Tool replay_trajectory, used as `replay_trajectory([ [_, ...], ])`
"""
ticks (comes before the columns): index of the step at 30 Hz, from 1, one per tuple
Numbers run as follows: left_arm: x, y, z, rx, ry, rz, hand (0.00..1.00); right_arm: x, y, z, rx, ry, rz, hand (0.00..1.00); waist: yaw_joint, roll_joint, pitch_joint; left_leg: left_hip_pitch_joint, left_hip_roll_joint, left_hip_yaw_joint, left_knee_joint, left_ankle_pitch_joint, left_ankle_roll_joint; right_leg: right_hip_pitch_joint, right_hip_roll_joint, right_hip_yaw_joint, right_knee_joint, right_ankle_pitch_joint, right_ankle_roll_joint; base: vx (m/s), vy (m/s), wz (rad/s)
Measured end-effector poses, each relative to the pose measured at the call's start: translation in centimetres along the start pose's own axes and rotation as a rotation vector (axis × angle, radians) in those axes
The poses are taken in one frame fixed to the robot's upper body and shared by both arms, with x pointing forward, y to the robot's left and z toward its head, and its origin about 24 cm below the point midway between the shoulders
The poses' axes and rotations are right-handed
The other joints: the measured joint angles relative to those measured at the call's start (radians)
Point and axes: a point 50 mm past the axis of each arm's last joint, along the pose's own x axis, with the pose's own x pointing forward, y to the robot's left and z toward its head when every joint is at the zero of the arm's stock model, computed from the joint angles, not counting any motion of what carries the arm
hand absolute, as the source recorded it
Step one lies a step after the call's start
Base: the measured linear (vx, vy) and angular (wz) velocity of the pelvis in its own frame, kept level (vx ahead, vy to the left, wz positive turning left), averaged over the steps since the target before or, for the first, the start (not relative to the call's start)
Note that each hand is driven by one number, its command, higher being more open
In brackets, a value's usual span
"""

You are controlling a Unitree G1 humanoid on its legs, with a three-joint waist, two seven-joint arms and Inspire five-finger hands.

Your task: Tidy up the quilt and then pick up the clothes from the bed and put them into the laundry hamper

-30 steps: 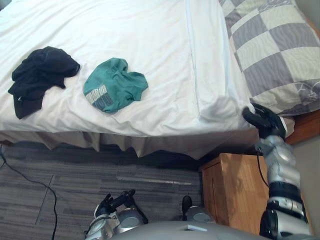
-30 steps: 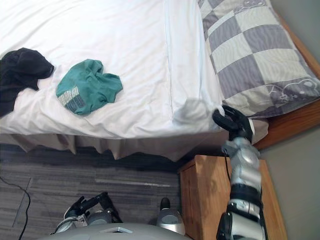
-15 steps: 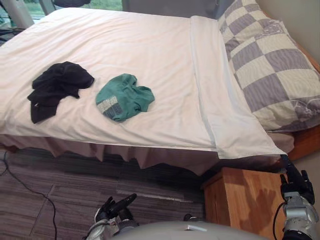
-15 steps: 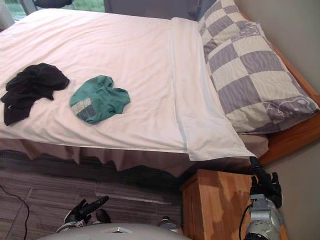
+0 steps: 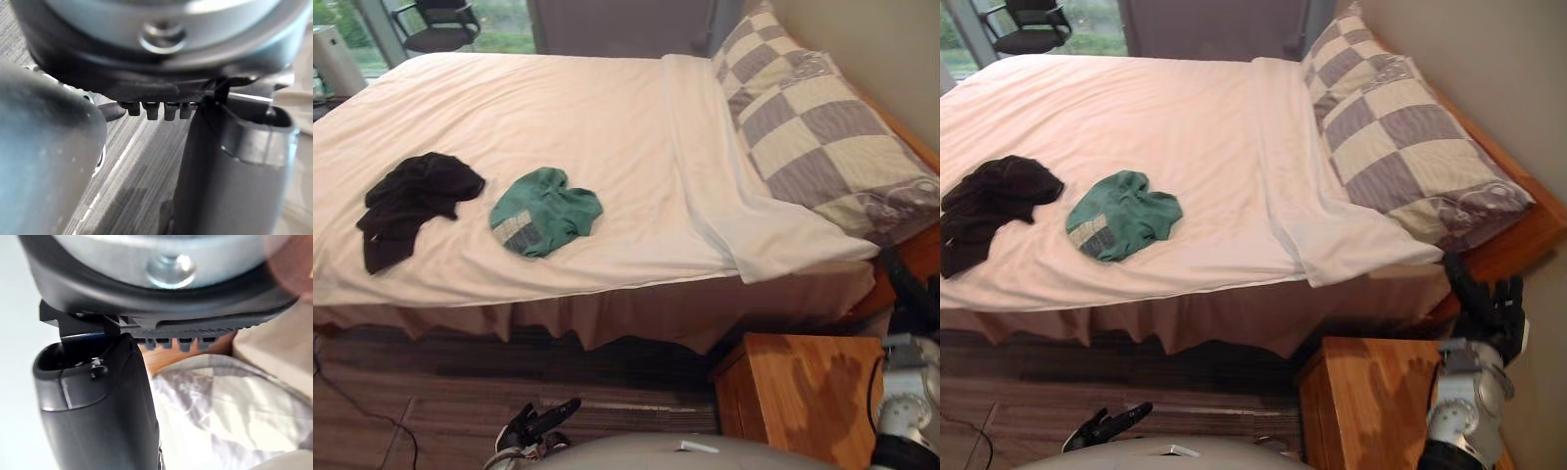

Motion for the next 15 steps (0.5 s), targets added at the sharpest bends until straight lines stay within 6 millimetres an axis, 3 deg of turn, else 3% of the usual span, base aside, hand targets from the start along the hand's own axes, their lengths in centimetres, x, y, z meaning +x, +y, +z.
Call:
replay_trajectory([
  [5, -0.1, 0.2, -0.7, -0.005, 0.026, 0.014, 1.00, 0.4, 6.2, 1.6, -0.027, -0.078, 0.234, 0.00, -0.021, 0.000, -0.010, 0.012, 0.000, 0.008, 0.000, -0.008, -0.010, -0.003, -0.001, 0.017, 0.005, -0.004, -0.005, -0.03, -0.010, -0.11],
  [10, 0.0, 0.2, -0.6, -0.004, 0.026, 0.031, 1.00, 0.0, 13.4, 0.9, -0.042, -0.078, 0.468, 0.00, -0.014, 0.005, -0.011, 0.006, -0.004, -0.006, 0.000, -0.011, -0.010, -0.003, -0.004, 0.013, 0.011, -0.004, -0.005, -0.04, -0.011, 0.07],
  [15, 0.0, 0.1, -0.3, -0.005, 0.013, 0.037, 1.00, -0.1, 15.8, 1.6, -0.030, -0.116, 0.530, 0.00, 0.011, 0.012, -0.007, -0.002, -0.006, -0.016, 0.000, -0.009, -0.009, -0.004, -0.005, 0.005, 0.011, -0.004, -0.005, -0.01, 0.000, 0.06],
])
